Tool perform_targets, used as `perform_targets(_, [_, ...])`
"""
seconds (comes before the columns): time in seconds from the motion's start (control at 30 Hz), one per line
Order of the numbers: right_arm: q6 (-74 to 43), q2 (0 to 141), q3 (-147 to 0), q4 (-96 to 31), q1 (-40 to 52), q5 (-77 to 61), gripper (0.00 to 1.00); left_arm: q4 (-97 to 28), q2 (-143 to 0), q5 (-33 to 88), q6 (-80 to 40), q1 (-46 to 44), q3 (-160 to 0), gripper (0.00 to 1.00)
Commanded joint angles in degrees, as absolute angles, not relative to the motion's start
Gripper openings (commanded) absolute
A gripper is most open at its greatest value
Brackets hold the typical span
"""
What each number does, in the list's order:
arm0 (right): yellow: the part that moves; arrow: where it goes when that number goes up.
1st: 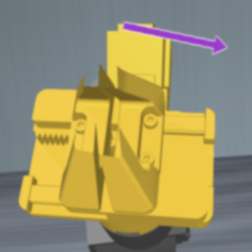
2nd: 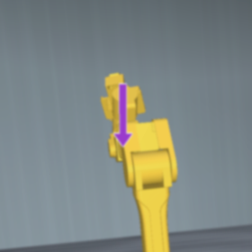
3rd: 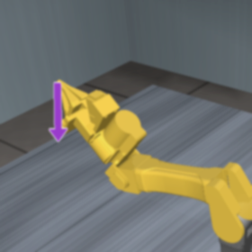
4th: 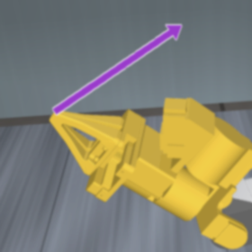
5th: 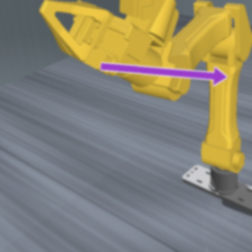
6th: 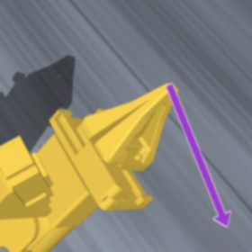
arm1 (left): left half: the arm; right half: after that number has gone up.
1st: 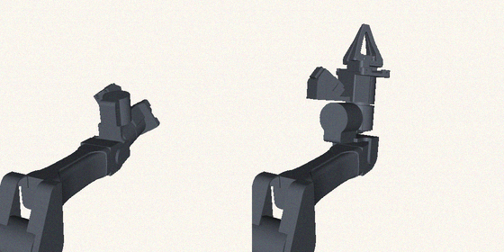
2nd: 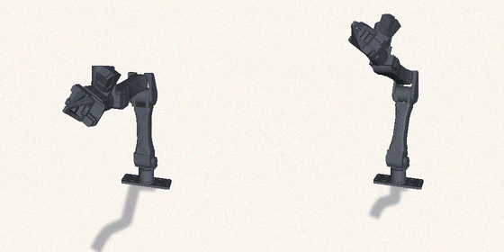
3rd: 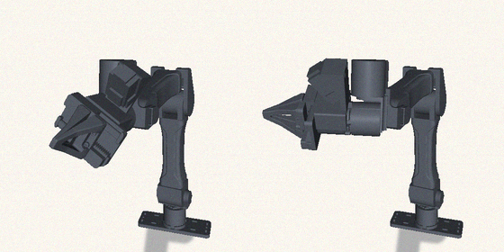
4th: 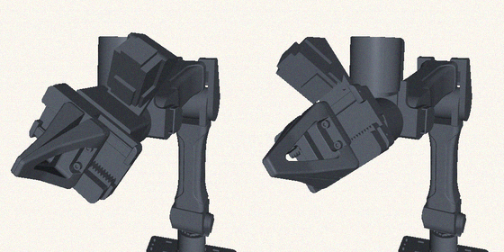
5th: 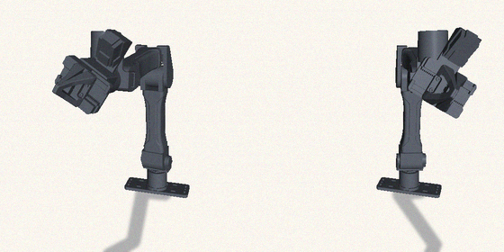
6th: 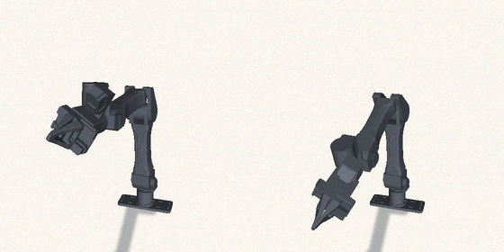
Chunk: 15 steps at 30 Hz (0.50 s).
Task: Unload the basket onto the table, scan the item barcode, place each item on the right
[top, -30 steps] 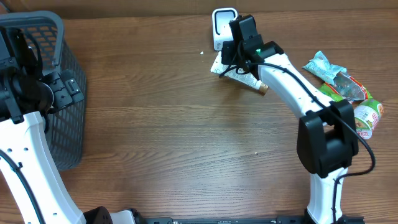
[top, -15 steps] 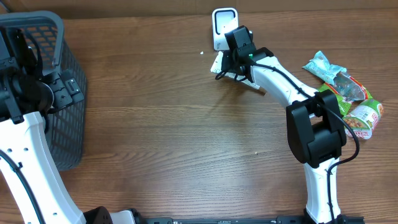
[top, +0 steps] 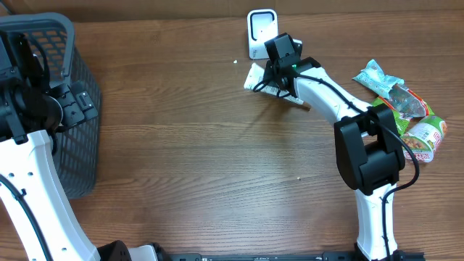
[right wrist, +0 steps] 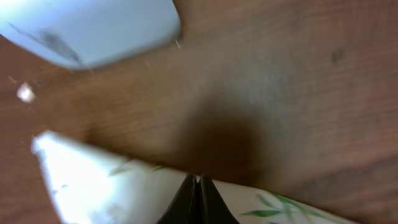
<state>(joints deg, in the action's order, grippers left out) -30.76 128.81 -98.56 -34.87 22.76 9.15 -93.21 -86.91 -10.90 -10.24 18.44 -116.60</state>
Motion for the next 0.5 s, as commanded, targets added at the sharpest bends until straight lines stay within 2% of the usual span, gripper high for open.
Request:
perform_targets(0.0, [-31.77,128.42,-97.67,-38.48,22.96,1.19,0.04,-93.14,-86.89,-10.63,-9.17,18.72,-116.62,1.0])
perform_targets(0.23, [-28.97,127.13,-98.0,-47.24,22.92,-10.63,0.04,-93.14,-86.89,-10.63,-9.17,18.72,-116.62,1.0])
perform_targets(0.47, [-23.42,121.3,-98.0,-57.56,23.24,-11.68,0.04,-93.12,-86.89,-10.63,-9.17,18.72,-116.62,1.0])
